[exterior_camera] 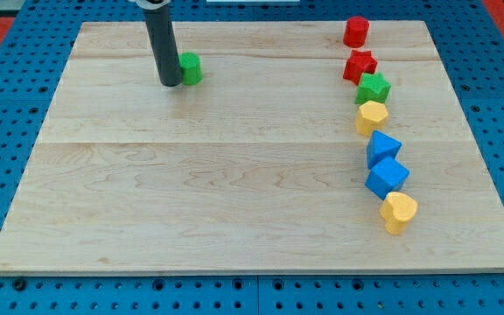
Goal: Push the green circle at the top of the red star
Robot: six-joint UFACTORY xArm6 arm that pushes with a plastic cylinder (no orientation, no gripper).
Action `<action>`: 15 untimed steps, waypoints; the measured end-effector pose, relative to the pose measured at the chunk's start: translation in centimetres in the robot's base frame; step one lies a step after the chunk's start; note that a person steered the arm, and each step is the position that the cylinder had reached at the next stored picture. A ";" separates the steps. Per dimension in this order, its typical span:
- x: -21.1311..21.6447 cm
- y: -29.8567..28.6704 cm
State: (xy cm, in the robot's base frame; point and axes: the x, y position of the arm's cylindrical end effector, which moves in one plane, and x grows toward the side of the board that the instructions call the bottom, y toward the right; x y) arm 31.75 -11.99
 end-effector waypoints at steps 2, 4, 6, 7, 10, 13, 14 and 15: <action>-4.6 1.5; -5.5 9.4; -9.0 15.5; -9.8 15.5; -8.7 22.2; -11.7 25.3; -10.6 27.2; -10.6 27.3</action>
State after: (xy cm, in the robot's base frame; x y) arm 21.17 15.31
